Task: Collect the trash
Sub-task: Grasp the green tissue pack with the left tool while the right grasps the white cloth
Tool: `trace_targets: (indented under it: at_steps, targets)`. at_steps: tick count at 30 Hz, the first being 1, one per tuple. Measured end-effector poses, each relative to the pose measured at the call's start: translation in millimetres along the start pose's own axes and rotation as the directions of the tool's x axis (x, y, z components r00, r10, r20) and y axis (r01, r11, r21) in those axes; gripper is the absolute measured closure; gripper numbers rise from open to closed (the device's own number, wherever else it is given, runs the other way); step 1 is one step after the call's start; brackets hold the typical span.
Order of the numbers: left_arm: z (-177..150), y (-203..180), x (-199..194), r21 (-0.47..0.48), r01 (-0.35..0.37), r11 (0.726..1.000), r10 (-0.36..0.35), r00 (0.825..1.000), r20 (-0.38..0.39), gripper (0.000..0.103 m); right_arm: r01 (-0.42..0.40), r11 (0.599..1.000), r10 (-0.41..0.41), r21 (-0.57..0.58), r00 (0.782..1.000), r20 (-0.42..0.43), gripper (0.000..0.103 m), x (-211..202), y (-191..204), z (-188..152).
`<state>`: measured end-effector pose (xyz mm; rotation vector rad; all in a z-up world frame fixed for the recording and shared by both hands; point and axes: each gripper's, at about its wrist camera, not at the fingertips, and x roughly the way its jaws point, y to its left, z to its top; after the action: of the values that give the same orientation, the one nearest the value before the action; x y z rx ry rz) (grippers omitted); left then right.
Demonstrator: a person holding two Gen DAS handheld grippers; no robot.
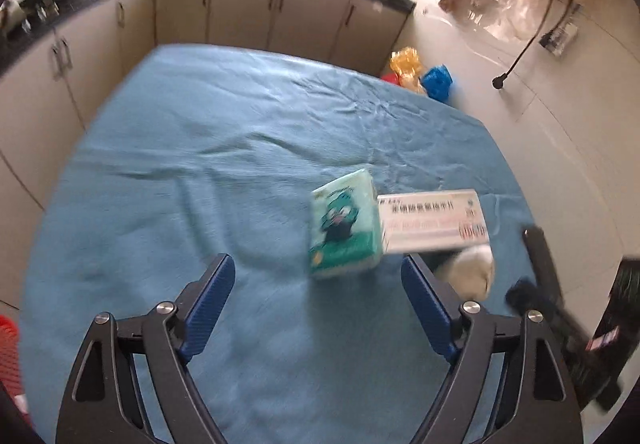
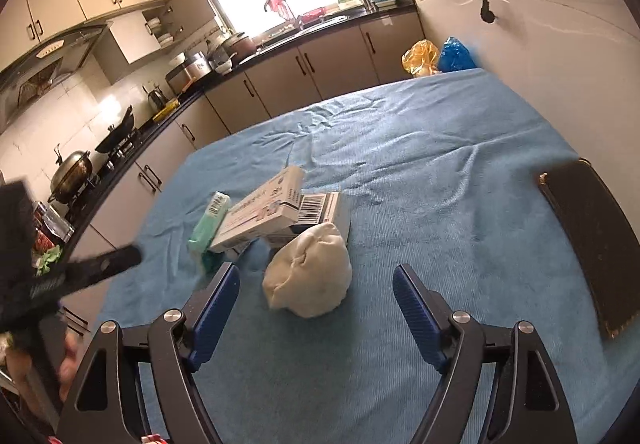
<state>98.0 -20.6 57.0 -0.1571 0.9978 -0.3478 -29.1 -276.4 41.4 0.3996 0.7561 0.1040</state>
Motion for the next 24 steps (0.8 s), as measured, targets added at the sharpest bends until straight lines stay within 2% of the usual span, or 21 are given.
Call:
trace_targets:
  at_steps: [4,6,8,10,12,14,16,17,20,24]
  targets:
    - [20.9,-4.0,42.4,-0.042,0.063,0.997,-0.065,0.995,-0.07,0.019,0.011,1.0,-0.011,-0.009,0.999,-0.04,0.019,21.4,-0.2,0.8]
    - [25.2,-6.9,57.3,-0.051,0.072,0.996,-0.077,0.992,-0.105,0.019,0.016,1.0,-0.016,-0.014,0.998,-0.059,0.019,30.4,-0.4,1.1]
    - [25.4,-8.9,68.2,-0.06,0.078,0.995,-0.086,0.987,-0.135,0.019,0.017,1.0,-0.018,-0.011,0.997,-0.075,0.019,36.8,-2.1,0.4]
    - [21.4,-9.0,69.0,-0.077,0.114,0.99,-0.124,0.982,-0.139,0.019,0.006,1.0,-0.006,-0.001,0.996,-0.087,0.019,42.2,-4.3,0.9]
    - [17.3,-8.6,65.2,-0.083,0.127,0.988,-0.137,0.982,-0.129,0.029,-0.005,1.0,0.005,0.008,0.996,-0.092,0.019,45.5,-5.9,0.9]
    - [13.0,-6.2,59.1,-0.1,0.166,0.981,-0.178,0.976,-0.126,0.063,-0.01,1.0,0.01,0.004,0.995,-0.098,0.021,48.4,-6.2,0.3]
    - [7.6,-4.6,52.7,-0.12,0.176,0.977,-0.191,0.974,-0.124,0.069,-0.019,1.0,0.019,-0.003,0.994,-0.107,0.04,50.8,-5.6,-0.7]
    - [5.0,-4.2,49.4,-0.119,0.171,0.978,-0.185,0.975,-0.12,0.073,-0.034,0.999,0.033,-0.006,0.993,-0.117,0.055,51.4,-5.1,-1.4]
    - [-4.7,-3.5,36.1,-0.106,0.158,0.982,-0.17,0.979,-0.111,0.08,-0.043,0.999,0.042,-0.002,0.992,-0.121,0.063,50.5,-2.4,-2.0]
    - [-21.5,-3.9,7.5,-0.084,0.154,0.985,-0.162,0.982,-0.1,0.082,-0.05,0.999,0.052,0.021,0.991,-0.126,0.066,39.7,-2.2,-6.9]
